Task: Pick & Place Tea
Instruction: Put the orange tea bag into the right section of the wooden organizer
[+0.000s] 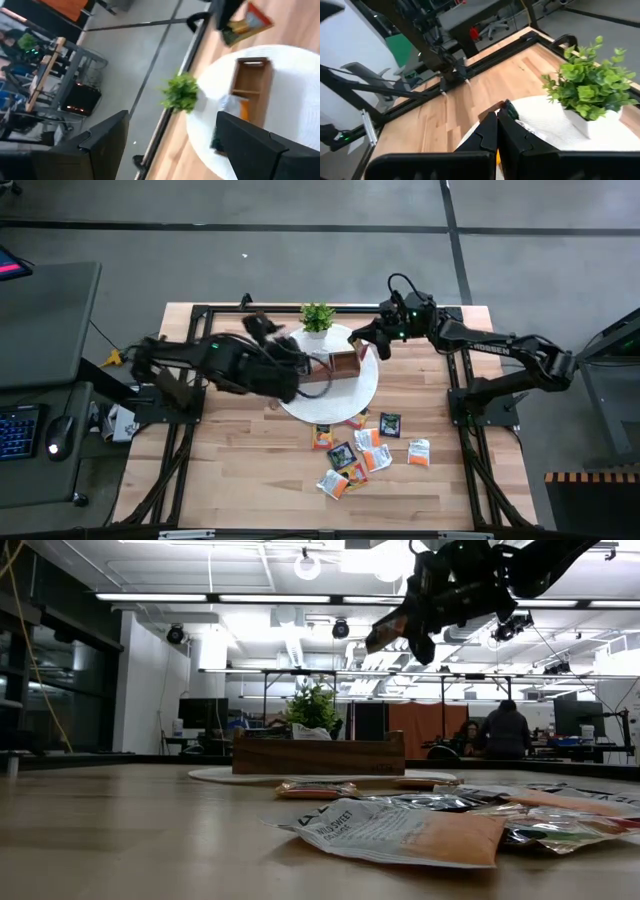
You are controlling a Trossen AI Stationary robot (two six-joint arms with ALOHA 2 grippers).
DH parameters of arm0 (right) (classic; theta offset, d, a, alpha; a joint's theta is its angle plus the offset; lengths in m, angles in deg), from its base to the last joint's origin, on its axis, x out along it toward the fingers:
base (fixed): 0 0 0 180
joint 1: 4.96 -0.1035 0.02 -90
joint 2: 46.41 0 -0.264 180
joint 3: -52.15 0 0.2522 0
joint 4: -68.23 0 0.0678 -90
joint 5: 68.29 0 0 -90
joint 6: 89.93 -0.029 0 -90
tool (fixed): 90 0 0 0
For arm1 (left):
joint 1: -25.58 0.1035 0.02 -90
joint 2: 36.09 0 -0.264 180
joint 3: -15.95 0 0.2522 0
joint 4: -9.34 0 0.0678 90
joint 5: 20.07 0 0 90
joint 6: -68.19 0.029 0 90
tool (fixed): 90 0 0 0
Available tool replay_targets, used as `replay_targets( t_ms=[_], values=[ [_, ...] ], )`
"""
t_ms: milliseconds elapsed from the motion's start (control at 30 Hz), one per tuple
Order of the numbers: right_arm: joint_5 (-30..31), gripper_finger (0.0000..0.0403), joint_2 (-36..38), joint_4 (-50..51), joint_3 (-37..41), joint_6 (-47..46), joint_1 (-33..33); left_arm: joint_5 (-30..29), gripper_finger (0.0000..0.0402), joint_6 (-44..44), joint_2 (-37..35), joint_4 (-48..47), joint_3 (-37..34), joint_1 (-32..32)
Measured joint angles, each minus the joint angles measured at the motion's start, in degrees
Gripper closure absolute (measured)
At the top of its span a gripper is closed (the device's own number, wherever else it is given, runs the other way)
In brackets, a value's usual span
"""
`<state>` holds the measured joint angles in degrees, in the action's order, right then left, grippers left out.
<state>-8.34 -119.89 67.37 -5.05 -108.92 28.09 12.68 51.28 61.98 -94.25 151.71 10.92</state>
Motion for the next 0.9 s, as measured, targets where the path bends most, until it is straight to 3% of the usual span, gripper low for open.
replay_targets(
  t_ms=[167,467,667,900],
  values=[
    [1.75,0.0402,-1.79,-2.4,0.76,2.38,-0.05,-3.8,0.0105,-3.34,-9.05,-0.33,-7.54,0.12],
    [7.68,0.0403,-8.42,-29.96,10.12,-3.65,-0.54,-4.99,0.0105,-11.91,-23.19,3.43,-20.7,0.02],
    [10.27,0.0403,-14.32,-46.0,16.66,-9.59,-0.58,-5.05,0.0105,-11.95,-27.37,8.09,-28.58,0.0],
    [10.24,0.0403,-21.68,-49.72,14.79,-10.76,-1.92,-5.33,0.0105,-14.39,-28.89,11.43,-34.18,-0.02]
  ],
)
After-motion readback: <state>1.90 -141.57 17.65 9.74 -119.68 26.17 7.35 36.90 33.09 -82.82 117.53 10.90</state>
